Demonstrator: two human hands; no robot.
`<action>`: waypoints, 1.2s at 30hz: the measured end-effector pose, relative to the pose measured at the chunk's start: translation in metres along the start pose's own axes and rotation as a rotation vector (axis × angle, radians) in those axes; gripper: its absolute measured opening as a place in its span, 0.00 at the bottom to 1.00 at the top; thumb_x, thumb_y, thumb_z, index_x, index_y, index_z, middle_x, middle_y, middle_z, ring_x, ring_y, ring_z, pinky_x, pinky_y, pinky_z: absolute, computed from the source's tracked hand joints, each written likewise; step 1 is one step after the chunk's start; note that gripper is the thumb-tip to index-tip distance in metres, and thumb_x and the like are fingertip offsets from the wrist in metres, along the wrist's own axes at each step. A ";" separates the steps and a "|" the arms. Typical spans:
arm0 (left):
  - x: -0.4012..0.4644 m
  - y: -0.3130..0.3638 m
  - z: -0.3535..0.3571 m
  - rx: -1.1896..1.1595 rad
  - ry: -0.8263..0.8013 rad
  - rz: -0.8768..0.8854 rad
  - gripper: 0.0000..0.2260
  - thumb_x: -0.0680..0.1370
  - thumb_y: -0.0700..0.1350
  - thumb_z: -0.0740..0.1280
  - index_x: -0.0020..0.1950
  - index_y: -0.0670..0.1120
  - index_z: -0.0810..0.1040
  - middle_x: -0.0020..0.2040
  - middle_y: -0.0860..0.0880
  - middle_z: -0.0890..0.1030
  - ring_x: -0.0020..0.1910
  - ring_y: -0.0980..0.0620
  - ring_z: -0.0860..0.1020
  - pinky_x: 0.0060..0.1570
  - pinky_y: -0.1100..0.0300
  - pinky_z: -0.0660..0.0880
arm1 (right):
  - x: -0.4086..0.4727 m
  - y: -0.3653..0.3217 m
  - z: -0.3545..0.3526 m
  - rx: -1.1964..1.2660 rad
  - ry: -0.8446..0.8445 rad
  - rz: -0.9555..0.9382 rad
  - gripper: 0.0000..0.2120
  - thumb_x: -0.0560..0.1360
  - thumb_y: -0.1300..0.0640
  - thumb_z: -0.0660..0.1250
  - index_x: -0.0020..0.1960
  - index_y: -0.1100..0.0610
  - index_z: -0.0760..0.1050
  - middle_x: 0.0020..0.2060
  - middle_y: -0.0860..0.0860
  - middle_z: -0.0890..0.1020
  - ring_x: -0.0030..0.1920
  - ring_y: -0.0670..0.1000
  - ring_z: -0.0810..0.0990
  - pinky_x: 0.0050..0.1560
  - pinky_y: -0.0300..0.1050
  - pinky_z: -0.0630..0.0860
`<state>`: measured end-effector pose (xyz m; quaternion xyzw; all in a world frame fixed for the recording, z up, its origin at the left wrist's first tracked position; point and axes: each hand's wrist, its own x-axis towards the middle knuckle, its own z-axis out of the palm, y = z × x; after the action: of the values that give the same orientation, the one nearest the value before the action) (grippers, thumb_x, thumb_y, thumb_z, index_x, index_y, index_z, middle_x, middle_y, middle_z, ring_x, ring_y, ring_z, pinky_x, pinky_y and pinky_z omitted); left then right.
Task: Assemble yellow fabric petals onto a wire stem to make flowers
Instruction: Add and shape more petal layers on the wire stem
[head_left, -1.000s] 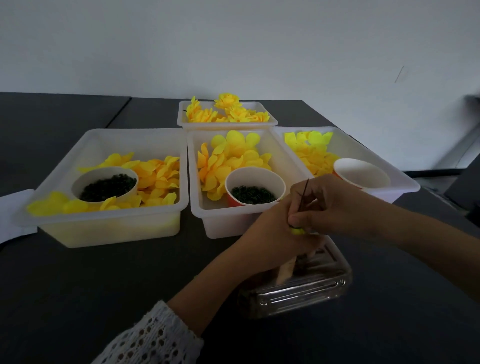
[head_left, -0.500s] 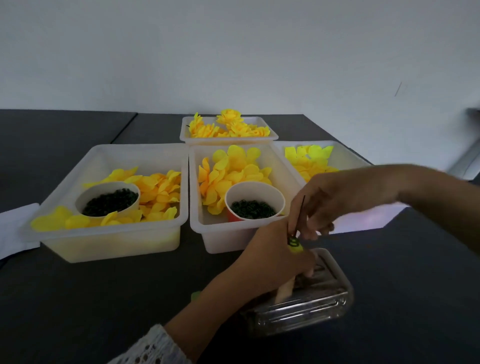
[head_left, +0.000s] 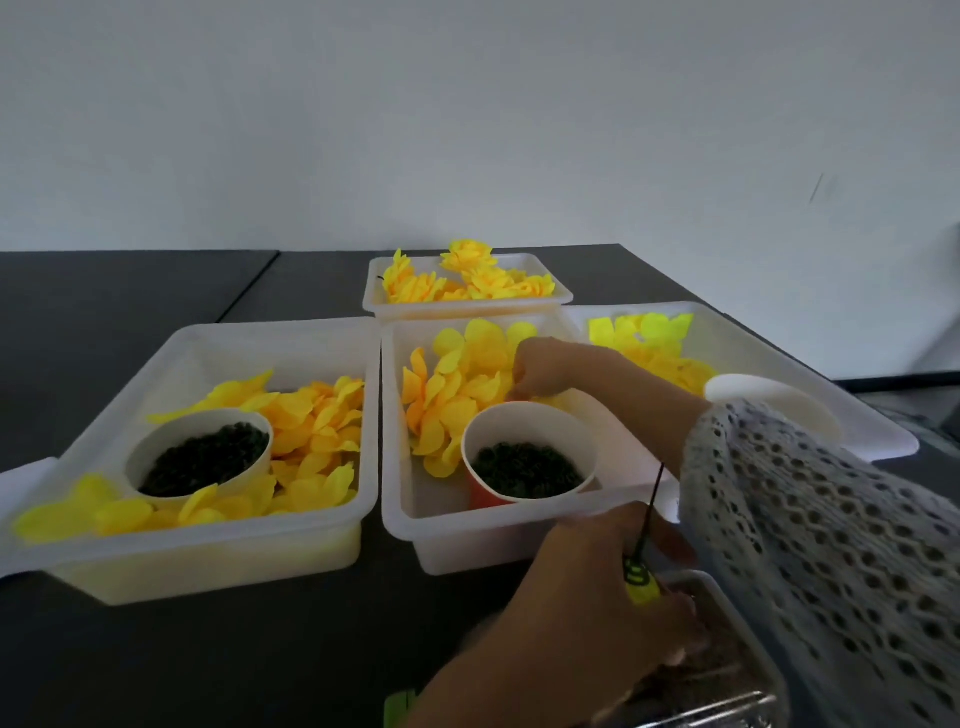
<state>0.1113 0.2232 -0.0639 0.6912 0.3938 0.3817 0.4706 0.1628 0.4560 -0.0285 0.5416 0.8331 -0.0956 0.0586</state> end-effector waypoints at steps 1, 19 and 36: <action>0.000 -0.001 -0.001 0.011 0.002 -0.005 0.10 0.73 0.41 0.73 0.47 0.56 0.78 0.42 0.58 0.82 0.42 0.56 0.81 0.44 0.60 0.80 | 0.000 -0.001 -0.003 0.048 0.011 0.000 0.16 0.75 0.51 0.70 0.38 0.60 0.70 0.37 0.55 0.72 0.38 0.55 0.73 0.43 0.46 0.73; -0.013 0.015 -0.015 0.038 0.082 0.109 0.37 0.64 0.60 0.77 0.68 0.66 0.61 0.58 0.65 0.74 0.58 0.62 0.77 0.54 0.63 0.78 | -0.060 0.018 -0.044 0.603 0.519 -0.034 0.12 0.80 0.58 0.62 0.60 0.59 0.79 0.59 0.54 0.81 0.49 0.49 0.75 0.45 0.39 0.70; -0.004 0.068 -0.056 -0.048 0.580 -0.046 0.16 0.76 0.61 0.65 0.59 0.55 0.72 0.53 0.52 0.79 0.46 0.58 0.82 0.42 0.58 0.75 | -0.214 -0.009 -0.053 1.467 0.111 -0.330 0.13 0.80 0.59 0.58 0.60 0.61 0.78 0.52 0.56 0.84 0.48 0.54 0.84 0.52 0.47 0.81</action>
<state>0.0718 0.2229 0.0148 0.5328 0.5182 0.5619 0.3632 0.2419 0.2730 0.0669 0.3141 0.6278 -0.6059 -0.3743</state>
